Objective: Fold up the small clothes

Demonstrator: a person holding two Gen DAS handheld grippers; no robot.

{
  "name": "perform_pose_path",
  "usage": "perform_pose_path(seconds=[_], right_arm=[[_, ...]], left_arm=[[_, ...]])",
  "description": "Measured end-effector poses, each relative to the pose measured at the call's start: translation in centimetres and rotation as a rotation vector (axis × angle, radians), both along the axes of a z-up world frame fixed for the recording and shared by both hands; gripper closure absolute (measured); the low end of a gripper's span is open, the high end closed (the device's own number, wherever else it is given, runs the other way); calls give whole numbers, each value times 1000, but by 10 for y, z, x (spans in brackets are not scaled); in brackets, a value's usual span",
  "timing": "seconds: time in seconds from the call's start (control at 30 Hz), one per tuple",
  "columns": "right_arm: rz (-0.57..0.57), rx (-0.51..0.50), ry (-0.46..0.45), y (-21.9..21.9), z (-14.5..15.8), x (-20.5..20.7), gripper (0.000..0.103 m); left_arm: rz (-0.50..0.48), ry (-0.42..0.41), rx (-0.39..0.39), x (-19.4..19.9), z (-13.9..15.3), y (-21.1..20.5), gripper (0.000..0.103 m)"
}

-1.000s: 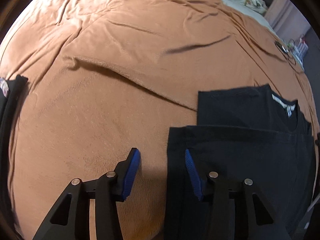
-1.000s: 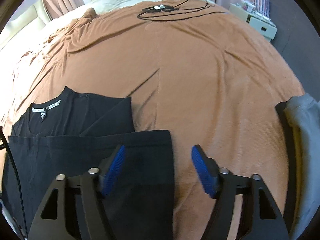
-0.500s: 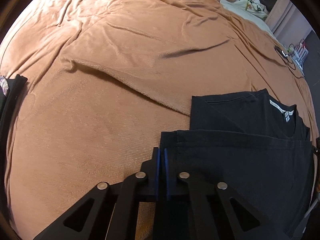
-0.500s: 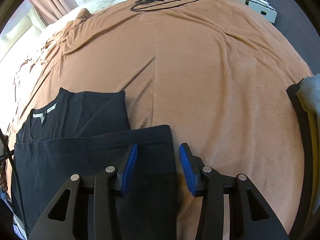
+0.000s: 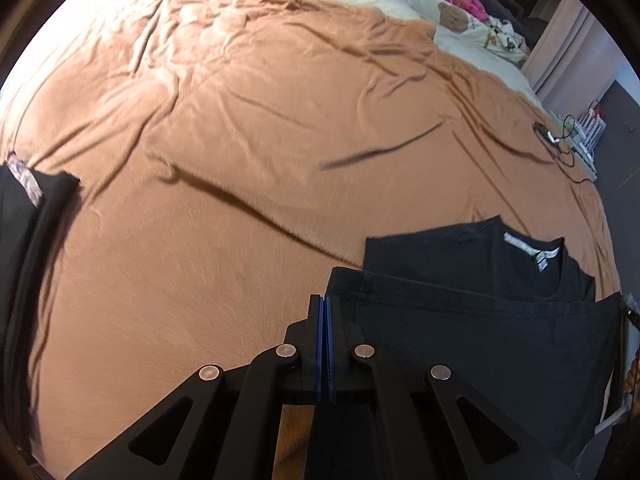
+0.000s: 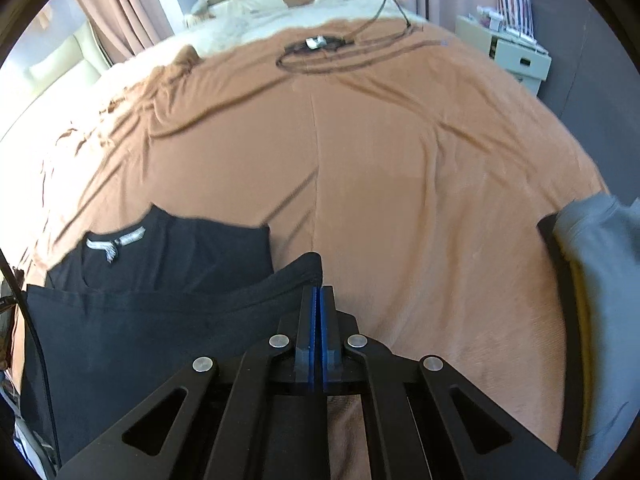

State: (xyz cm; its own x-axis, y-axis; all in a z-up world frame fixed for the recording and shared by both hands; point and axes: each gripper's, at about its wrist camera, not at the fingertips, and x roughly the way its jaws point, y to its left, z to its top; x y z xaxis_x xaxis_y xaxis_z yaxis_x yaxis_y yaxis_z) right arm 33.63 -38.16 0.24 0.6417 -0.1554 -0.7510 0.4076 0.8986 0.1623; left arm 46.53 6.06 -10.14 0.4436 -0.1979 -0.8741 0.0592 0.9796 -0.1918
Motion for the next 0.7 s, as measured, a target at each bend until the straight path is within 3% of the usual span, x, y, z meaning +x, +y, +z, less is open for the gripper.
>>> perform_pose_path(seconds=[0.33, 0.7], right_arm=[[-18, -60, -90, 15, 41, -10, 103], [-68, -55, -55, 0, 27, 38, 103]], left_arm=[[21, -77, 19, 21, 43, -2, 102], [33, -57, 70, 68, 29, -14, 102]])
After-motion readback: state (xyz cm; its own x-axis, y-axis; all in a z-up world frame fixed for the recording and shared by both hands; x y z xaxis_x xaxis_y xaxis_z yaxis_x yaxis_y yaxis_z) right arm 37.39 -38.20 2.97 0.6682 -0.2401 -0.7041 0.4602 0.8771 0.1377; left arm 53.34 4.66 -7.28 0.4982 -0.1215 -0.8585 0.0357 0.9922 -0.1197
